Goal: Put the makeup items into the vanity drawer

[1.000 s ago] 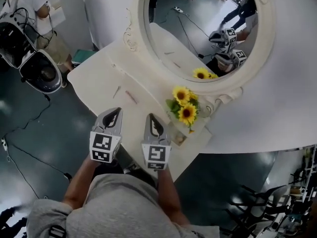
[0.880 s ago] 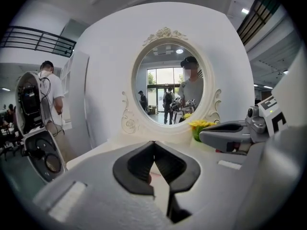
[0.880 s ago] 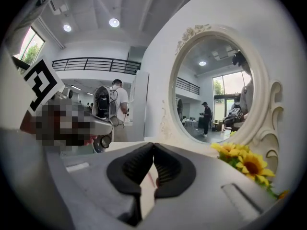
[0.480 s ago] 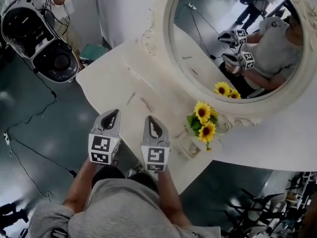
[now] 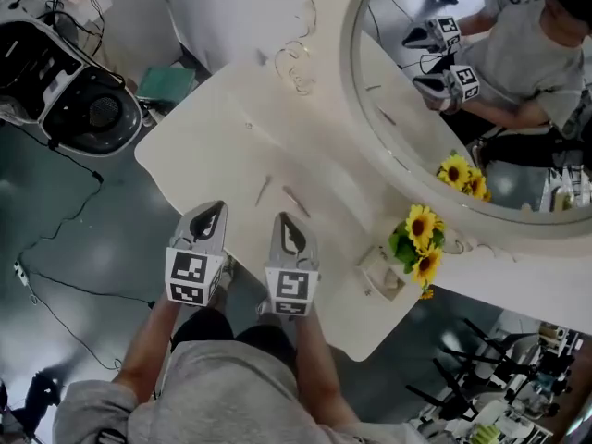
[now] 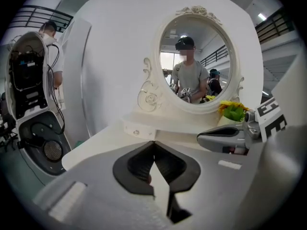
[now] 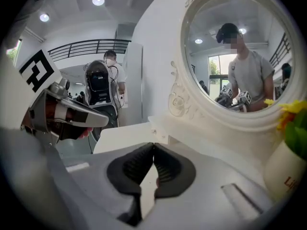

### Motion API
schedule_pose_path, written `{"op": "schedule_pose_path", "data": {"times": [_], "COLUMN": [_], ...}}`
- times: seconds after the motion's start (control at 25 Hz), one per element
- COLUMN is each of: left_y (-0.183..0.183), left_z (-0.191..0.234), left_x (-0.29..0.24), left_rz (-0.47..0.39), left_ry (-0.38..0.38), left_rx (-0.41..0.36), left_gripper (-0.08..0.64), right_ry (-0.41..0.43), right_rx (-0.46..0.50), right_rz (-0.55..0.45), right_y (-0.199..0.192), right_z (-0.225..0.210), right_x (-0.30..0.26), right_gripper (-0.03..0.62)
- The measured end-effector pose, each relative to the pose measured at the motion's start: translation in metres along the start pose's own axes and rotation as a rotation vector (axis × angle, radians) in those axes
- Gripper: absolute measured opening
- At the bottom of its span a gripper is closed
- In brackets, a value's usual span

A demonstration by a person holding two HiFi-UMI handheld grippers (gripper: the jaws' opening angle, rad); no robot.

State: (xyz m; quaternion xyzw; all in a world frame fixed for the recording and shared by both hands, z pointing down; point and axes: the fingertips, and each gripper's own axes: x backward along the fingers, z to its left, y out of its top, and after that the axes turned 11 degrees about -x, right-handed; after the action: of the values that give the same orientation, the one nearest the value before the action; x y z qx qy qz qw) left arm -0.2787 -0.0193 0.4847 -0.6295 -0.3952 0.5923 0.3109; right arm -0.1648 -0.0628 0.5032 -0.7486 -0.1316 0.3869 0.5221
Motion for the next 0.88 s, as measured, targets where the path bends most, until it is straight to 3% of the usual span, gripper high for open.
{"op": "schedule_pose_path", "data": {"times": [0.48,0.56,0.64,0.88], "left_y": [-0.056,-0.06,-0.065,-0.071], "left_z": [0.035,0.036,0.038,0.048], "left_x": [-0.059,-0.063,-0.067,-0.072], "left_rz": [0.084,0.095,0.104,0.11], "left_ry": [-0.139,-0.154,-0.166,-0.178], "left_rx": [-0.022,-0.025,-0.022,-0.028], "left_gripper": [0.011,0.011,0.011,0.011], "right_ry": [-0.116,-0.124,-0.112,-0.125], "right_rx": [-0.126,-0.154,-0.168,-0.164], "right_rz": [0.113,0.141,0.181,0.234], "right_y": [-0.061,-0.069,-0.078,-0.087], "right_z": [-0.007,-0.006,-0.001,0.005], "right_x": [-0.081,-0.09,-0.098,-0.117], "right_gripper": [0.012,0.056,0.169,0.173]}}
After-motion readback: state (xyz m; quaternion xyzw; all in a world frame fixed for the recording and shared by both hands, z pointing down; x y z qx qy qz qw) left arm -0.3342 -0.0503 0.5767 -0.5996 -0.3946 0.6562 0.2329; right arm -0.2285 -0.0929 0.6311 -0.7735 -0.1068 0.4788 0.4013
